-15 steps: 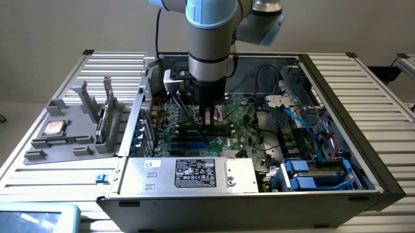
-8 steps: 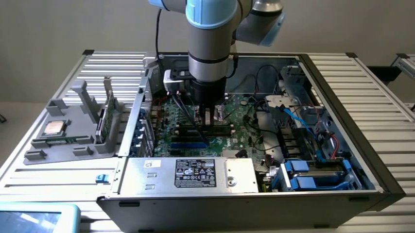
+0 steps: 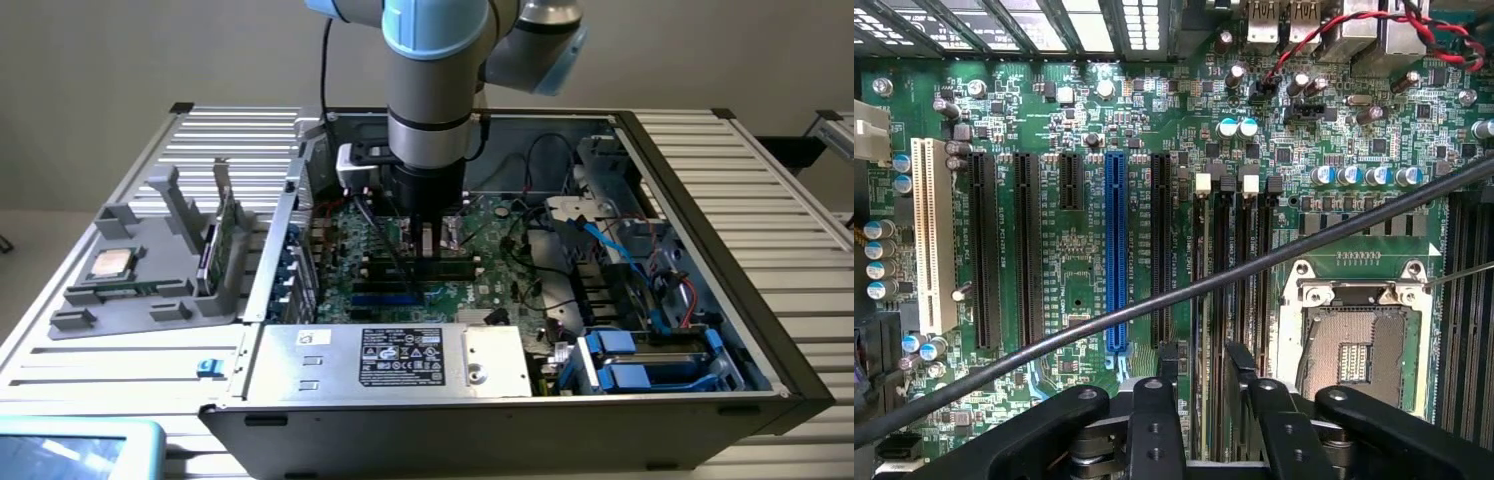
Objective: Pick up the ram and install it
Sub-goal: 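Insert the ram into the slot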
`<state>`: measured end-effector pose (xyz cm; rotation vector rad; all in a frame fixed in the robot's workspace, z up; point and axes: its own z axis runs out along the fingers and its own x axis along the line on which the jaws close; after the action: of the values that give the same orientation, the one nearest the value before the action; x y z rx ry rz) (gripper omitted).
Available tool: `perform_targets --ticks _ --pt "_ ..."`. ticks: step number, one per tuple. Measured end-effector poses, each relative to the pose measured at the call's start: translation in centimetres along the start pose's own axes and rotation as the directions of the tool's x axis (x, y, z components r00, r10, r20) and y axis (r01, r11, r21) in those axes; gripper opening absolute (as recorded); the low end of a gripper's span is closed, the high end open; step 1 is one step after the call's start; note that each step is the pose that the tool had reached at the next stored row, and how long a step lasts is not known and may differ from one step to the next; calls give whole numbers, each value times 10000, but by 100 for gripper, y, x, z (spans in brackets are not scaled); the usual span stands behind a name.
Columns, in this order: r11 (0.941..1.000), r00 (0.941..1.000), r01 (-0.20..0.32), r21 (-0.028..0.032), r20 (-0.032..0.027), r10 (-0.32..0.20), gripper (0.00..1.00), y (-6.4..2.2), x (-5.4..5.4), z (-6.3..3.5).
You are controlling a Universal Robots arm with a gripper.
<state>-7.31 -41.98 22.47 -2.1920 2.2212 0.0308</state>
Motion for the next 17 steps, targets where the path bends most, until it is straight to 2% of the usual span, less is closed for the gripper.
perform_targets --ticks 3,9,13,16,17 --pt "10000 10000 0 2 4 0 32 0 -1 -11" --pt "10000 10000 0 -1 0 0 32 0 -5 -160" --pt "10000 10000 0 -10 1 0 30 -15 -5 -205" --pt "10000 10000 -2 -11 1 2 11 -15 -5 -205" --pt "10000 10000 -1 -23 0 1 11 -19 -4 -205"
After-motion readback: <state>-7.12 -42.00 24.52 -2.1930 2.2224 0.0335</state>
